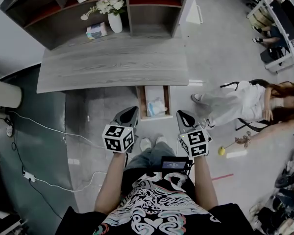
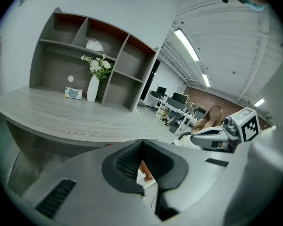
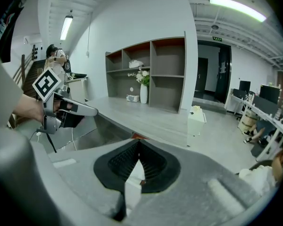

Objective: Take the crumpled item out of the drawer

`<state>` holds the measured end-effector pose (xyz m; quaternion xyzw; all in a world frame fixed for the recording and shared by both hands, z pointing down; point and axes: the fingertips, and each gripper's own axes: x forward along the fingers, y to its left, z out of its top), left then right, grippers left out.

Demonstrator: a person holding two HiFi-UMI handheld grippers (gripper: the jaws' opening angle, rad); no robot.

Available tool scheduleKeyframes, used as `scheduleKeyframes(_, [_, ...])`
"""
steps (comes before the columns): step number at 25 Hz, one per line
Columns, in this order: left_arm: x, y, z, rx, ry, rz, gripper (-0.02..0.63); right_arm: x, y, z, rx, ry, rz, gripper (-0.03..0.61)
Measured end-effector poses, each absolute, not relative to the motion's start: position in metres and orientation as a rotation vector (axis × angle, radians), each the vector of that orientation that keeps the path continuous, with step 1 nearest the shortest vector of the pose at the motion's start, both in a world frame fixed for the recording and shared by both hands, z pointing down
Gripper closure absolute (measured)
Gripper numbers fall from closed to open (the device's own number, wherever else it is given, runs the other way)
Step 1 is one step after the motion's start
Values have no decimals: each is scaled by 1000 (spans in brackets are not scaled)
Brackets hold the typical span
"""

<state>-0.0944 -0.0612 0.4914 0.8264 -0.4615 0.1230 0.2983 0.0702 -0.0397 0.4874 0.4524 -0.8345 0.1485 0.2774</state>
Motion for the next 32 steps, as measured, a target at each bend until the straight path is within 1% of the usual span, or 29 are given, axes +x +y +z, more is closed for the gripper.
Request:
scheduleKeyframes(6, [-97, -67, 489, 2202, -1233, 330, 614, 66, -45, 485, 1247, -2274, 437, 572])
scheduleKeyframes(10, [-101, -76, 486, 2205, -1250, 331, 614, 55, -52, 485, 1212, -2293, 404, 572])
scheduleKeyframes(17, [-93, -88, 492, 2201, -1245, 342, 614, 59, -62, 493, 1204, -2283, 404, 572])
scheduleKeyframes(24, [-93, -91, 510, 2165, -1245, 369, 614, 63, -70, 513, 1182, -2261, 448, 572])
scheduleKeyframes(32, [-90, -91, 548, 2126, -1222, 435, 614, 57, -77, 545, 1106, -2232, 470, 572])
